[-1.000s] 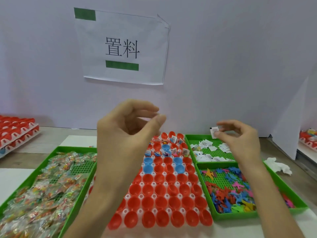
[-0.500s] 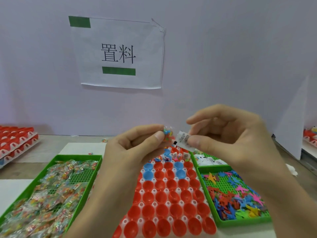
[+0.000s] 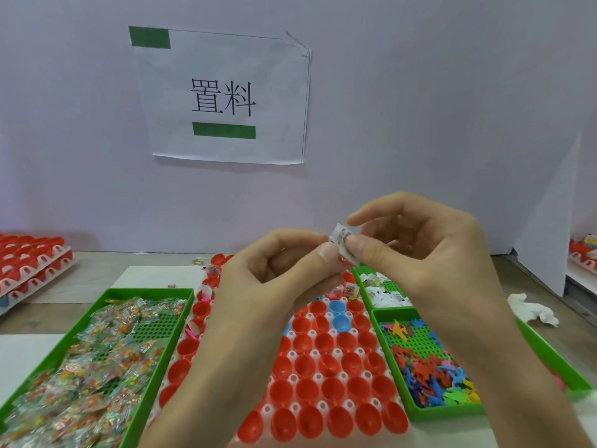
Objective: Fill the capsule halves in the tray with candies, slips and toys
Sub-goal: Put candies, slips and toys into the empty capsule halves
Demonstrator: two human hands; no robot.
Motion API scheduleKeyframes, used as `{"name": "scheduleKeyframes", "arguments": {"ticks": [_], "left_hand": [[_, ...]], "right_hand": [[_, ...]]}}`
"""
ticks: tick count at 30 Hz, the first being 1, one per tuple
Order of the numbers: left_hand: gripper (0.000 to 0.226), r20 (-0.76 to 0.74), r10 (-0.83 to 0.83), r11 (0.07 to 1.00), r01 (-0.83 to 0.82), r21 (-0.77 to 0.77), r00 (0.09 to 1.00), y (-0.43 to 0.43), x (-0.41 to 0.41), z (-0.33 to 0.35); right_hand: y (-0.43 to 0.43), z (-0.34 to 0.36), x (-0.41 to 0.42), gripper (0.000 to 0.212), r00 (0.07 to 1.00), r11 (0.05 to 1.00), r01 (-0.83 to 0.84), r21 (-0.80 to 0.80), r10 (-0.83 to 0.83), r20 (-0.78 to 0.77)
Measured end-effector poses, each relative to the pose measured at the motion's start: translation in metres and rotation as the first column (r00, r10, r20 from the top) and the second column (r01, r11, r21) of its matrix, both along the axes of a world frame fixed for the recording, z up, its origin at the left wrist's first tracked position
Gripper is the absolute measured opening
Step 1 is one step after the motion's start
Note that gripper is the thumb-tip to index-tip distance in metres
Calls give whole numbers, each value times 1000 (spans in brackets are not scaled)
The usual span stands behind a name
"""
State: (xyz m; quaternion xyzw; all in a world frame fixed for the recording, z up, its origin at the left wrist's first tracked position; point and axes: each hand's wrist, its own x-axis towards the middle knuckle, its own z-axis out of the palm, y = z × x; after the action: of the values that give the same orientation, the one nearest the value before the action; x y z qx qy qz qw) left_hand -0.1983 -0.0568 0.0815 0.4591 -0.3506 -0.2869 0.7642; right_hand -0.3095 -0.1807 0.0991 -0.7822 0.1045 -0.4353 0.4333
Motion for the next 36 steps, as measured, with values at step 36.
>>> {"name": "scheduleKeyframes", "arguments": {"ticks": [36], "left_hand": [[18, -81, 64, 996, -68, -49, 995, -1, 11, -6]], "right_hand": [[-128, -90, -22, 13, 267, 996, -43, 79, 87, -960]]}}
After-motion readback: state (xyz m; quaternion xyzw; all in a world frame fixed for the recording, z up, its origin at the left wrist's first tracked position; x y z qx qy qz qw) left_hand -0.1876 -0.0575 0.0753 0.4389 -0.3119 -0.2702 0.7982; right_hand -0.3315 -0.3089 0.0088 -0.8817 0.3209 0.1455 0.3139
